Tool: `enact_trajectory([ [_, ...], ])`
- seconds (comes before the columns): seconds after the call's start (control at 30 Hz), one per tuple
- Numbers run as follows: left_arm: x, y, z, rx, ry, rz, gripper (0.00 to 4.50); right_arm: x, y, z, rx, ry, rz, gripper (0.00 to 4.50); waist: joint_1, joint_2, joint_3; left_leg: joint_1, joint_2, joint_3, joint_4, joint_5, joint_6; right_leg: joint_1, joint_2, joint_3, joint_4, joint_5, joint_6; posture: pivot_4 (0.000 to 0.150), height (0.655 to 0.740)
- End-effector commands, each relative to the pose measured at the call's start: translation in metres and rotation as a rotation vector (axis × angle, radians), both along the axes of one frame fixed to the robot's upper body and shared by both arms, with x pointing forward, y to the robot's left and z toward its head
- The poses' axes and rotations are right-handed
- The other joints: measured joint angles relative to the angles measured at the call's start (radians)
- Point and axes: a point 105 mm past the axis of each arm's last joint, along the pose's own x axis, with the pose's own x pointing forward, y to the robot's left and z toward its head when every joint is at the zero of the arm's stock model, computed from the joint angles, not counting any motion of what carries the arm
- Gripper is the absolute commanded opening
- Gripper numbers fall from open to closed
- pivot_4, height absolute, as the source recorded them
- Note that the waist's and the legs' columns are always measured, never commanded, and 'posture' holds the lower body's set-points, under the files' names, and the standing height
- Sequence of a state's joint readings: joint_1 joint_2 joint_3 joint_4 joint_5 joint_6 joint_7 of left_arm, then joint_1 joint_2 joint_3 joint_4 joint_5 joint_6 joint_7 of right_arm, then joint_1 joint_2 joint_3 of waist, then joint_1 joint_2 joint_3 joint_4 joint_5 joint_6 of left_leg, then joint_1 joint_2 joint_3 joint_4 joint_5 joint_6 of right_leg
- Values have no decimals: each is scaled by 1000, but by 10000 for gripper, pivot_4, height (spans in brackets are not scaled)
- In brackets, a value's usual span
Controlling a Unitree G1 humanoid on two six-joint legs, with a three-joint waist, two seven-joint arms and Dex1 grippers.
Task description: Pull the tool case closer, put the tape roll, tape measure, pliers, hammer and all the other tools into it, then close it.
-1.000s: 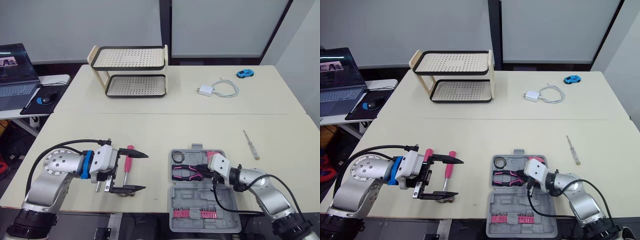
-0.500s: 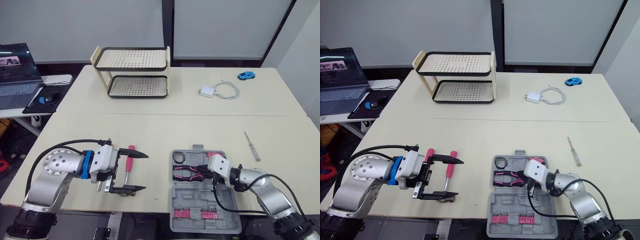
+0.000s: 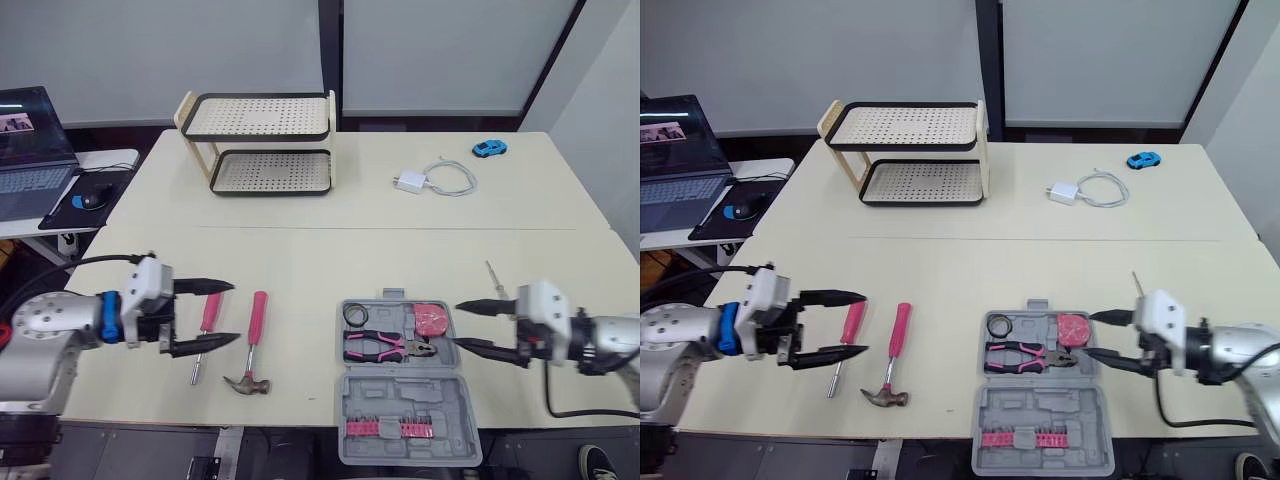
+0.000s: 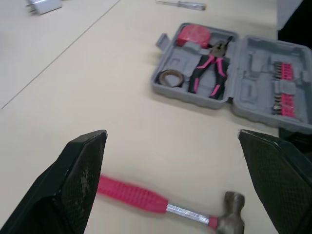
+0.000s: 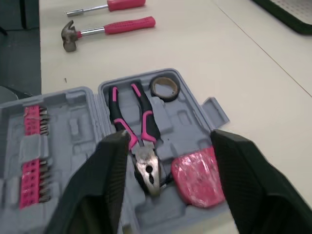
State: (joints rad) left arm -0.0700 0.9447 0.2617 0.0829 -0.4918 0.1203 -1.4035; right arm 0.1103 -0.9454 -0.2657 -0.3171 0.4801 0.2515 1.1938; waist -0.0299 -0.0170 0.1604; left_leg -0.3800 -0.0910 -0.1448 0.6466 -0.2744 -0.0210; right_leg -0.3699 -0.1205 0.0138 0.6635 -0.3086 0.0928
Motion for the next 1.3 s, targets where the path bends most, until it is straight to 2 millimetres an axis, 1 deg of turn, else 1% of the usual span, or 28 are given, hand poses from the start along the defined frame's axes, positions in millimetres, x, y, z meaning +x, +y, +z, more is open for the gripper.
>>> enact_trajectory([
  [0.03,-1,58,13,72,-61,213,45000,1,-58,24,-71,-36,-150,42397,-1,0,0,0,0,0,0,0,0,0,0,0,0,0,0,1500,7400],
  [0.07,-3,71,13,84,-61,263,45000,1,-75,26,-104,-32,-194,44837,0,0,0,0,0,0,0,0,0,0,0,0,0,0,0,1500,7400],
  [0.1,-5,83,12,92,-57,310,45000,-1,-90,28,-137,-28,-236,44837,0,0,0,0,0,1,-1,0,0,0,0,0,0,0,0,1500,7400],
  [0.17,-15,105,8,121,-44,385,45000,-2,-124,39,-165,-59,-348,44837,0,0,0,0,0,2,-1,0,0,-1,0,0,0,0,0,1500,7400],
  [0.2,-19,114,6,130,-38,417,45000,-4,-136,41,-173,-65,-386,44837,0,0,0,0,0,3,-1,0,0,-1,0,1,0,0,0,1500,7400],
  [0.27,-21,127,4,140,-37,473,45000,-8,-152,39,-190,-63,-424,44837,-1,0,0,0,0,5,-1,0,0,-2,-1,2,0,0,0,1500,7400],
  [0.33,-21,135,-1,159,-30,503,45000,-10,-162,31,-207,-48,-444,44837,-1,0,0,0,1,5,-2,0,0,-2,-1,1,0,0,0,1500,7400],
  [0.43,-19,136,-4,167,-23,497,45000,-14,-169,17,-233,-3,-451,44837,-2,0,0,0,1,6,-1,0,0,-2,-1,1,1,0,0,1500,7400],
  [0.53,-12,131,-6,193,-45,481,45000,-14,-167,7,-257,7,-438,44837,-2,0,0,1,1,6,-1,0,0,-2,-1,2,1,0,0,1500,7400],
  [0.6,-4,125,-10,218,-62,465,45000,-12,-162,-3,-282,23,-417,44837,-2,0,0,1,1,6,-1,0,0,-2,-1,2,2,0,0,1500,7400],
  [0.63,-1,120,-12,221,-64,444,43075,-12,-156,-10,-293,32,-395,44967,-2,0,0,1,1,6,-1,0,0,-2,-1,2,2,0,0,1500,7400],
  [0.67,2,113,-14,225,-67,423,40860,-11,-151,-15,-299,38,-374,43183,-2,1,0,1,1,6,-1,0,0,-2,-1,2,2,0,0,1500,7400],
  [0.73,10,86,-22,228,-59,329,35777,-10,-130,-30,-332,59,-300,38902,-2,1,0,1,1,6,-1,0,0,-2,-1,2,2,0,0,1500,7400],
  [0.8,11,63,-30,250,-44,239,28957,-8,-111,-40,-357,68,-238,31869,-1,1,0,0,1,6,-1,0,0,-2,-1,3,2,0,0,1500,7400],
  [0.83,11,56,-32,259,-39,213,25412,-8,-105,-42,-362,69,-218,28036,-1,1,0,0,1,6,-1,0,0,-2,-1,3,2,0,0,1500,7400],
  [0.9,9,27,-39,269,-15,129,18570,-10,-80,-52,-382,96,-132,20355,-3,1,0,-1,1,6,0,0,0,-3,-1,3,2,0,0,1500,7400],
  [0.97,6,0,-44,263,6,68,11527,-10,-59,-59,-392,104,-82,12664,-3,1,0,0,1,6,0,0,0,-3,-1,3,2,0,0,1500,7400],
  [1.03,3,-18,-48,264,19,30,5207,-10,-46,-62,-397,107,-63,5657,0,1,0,-1,1,6,0,0,0,-3,-1,3,2,0,0,1500,7400],
  [1.07,0,-31,-53,273,31,-7,1164,-12,-37,-65,-399,116,-37,1091,0,1,0,-1,1,6,0,0,0,-2,-1,3,2,0,0,1500,7400],
  [1.13,-6,-54,-63,286,51,-64,506,-15,-24,-71,-401,125,-11,461,1,1,0,-1,0,6,0,0,0,-2,-1,3,2,0,0,1500,7400],
  [1.2,-10,-71,-71,292,63,-103,506,-14,-17,-75,-414,125,-6,461,3,0,0,-1,0,6,0,0,0,-2,-1,3,2,0,0,1500,7400],
  [1.3,-9,-106,-83,266,47,-156,506,-11,-7,-81,-438,118,7,461,4,0,0,0,0,6,0,0,0,-1,-1,3,2,0,0,1500,7400],
])
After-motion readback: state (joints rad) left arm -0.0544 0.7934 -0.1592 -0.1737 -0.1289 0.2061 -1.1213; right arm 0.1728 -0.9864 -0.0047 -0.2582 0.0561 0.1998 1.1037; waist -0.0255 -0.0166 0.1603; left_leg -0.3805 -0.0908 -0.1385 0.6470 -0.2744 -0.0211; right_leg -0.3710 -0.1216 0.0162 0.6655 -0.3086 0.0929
